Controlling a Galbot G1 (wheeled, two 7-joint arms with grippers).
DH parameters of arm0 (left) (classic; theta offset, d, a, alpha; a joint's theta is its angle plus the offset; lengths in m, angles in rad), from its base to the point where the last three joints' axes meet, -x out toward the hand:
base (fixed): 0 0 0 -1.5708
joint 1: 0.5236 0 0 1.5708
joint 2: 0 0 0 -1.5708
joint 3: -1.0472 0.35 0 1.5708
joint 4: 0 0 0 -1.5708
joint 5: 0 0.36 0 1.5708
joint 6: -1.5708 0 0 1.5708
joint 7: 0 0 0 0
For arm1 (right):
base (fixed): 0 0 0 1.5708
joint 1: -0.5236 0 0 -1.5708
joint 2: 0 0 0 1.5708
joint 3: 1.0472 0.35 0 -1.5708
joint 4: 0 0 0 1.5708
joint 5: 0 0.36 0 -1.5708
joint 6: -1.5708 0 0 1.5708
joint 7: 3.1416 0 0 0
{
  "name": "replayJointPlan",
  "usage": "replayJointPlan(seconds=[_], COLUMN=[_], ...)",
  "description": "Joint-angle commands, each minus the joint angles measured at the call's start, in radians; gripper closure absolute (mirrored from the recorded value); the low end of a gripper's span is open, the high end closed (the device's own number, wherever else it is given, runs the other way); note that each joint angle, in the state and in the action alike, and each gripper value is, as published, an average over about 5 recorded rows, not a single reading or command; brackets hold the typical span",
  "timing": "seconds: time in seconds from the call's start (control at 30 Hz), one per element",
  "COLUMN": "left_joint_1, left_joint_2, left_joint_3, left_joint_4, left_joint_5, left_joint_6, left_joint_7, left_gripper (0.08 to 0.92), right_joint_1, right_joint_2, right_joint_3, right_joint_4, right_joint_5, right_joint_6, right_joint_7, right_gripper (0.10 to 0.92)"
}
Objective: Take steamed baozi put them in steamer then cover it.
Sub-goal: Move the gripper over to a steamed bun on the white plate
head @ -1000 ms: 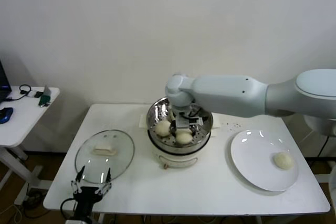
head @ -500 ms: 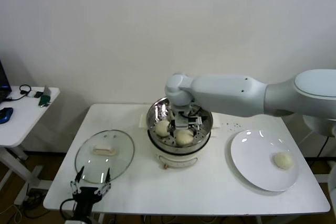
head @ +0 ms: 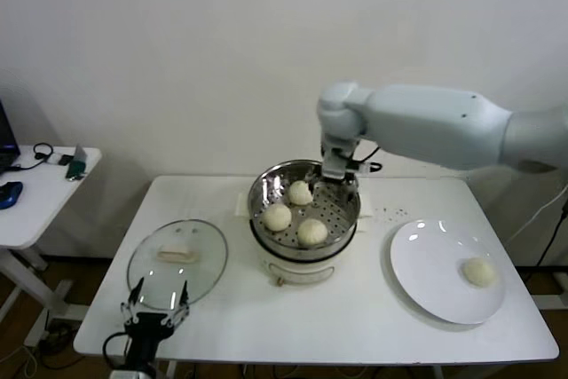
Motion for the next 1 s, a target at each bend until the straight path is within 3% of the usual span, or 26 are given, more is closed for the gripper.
replayJointPlan(seconds=[0.03, 0.27, 0.47, 0.77, 1.0], left_joint_1=[-0.011, -0.032, -0.035, -0.039, -0.041], left_joint_2=[0.003, 0.02, 0.018, 0.02, 0.014], left_joint_3=[0.003, 0.007, 0.01, 0.003, 0.009], left_joint_4=[-0.003, -0.008, -0.012, -0.011, -0.009], left_joint_5=[-0.003, -0.014, -0.02, -0.025, -0.016], left_joint_6=[0.004, 0.009, 0.002, 0.006, 0.014], left_joint_7=[0.001, 0.009, 0.012, 0.014, 0.012], left_gripper=[0.177, 0.177, 0.177, 0.177, 0.177], right_joint_1=[0.136, 0.035, -0.224, -0.645, -0.76], right_joint_2=[-0.278, -0.524, -0.648, -0.707, -0.674], right_joint_3=[-0.186, -0.166, 0.028, 0.406, 0.525], right_joint_4=[-0.015, 0.045, 0.016, -0.089, -0.197], right_joint_5=[0.295, 0.295, 0.146, -0.041, -0.114], right_joint_6=[-0.317, -0.524, -0.557, -0.52, -0.477], right_joint_7=[0.138, 0.14, 0.136, 0.116, 0.103], right_gripper=[0.203, 0.203, 0.203, 0.203, 0.203])
